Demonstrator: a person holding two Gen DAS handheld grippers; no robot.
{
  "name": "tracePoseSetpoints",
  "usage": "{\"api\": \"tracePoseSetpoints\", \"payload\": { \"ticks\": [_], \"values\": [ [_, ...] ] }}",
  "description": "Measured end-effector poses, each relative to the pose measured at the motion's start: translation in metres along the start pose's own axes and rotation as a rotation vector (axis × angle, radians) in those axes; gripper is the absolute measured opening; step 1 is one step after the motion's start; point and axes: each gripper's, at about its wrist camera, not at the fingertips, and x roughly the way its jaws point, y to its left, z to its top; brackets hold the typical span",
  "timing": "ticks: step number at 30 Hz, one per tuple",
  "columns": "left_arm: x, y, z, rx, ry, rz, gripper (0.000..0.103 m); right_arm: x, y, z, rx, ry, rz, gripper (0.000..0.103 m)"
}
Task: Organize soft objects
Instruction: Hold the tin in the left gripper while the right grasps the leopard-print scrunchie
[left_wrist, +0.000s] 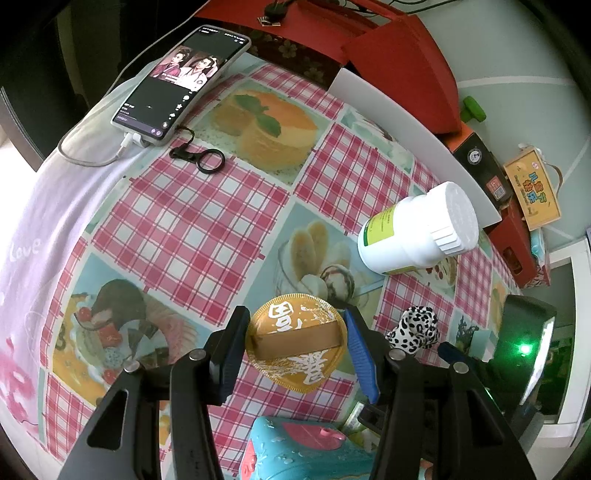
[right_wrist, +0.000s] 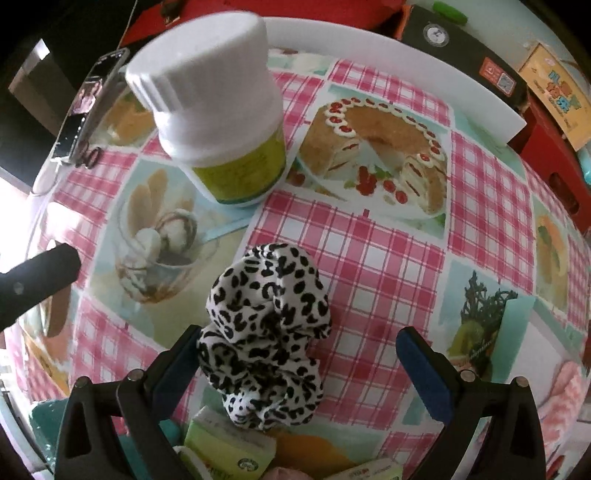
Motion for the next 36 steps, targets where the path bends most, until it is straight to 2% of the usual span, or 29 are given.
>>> {"api": "tracePoseSetpoints", "payload": {
  "ticks": [7, 10, 23, 34, 36],
  "values": [
    [0.0, 0.0, 0.0, -0.001, 0.001, 0.0, 0.054, 0.01, 0.002, 0.009, -0.004, 0.008, -0.014, 0.103],
    [0.001, 0.0, 0.001, -0.001, 0.002, 0.0, 0.054, 0.015, 0.0, 0.014, 0.001, 0.021, 0.021, 0.103],
    [0.001, 0.0, 0.001, -0.003, 0.003, 0.004, 0.054, 0.018, -0.003, 0.002, -0.011, -0.01, 0.037, 0.103],
    [0.002, 0.0, -0.001, 0.0, 0.002, 0.002, 0.054, 0.017, 0.004, 0.007, -0.046, 0.025, 0.043, 0.103],
    [0.002, 0.0, -0.001, -0.001, 0.002, 0.002, 0.054, 0.014, 0.003, 0.011, -0.053, 0.026, 0.054, 0.098]
  ]
}}
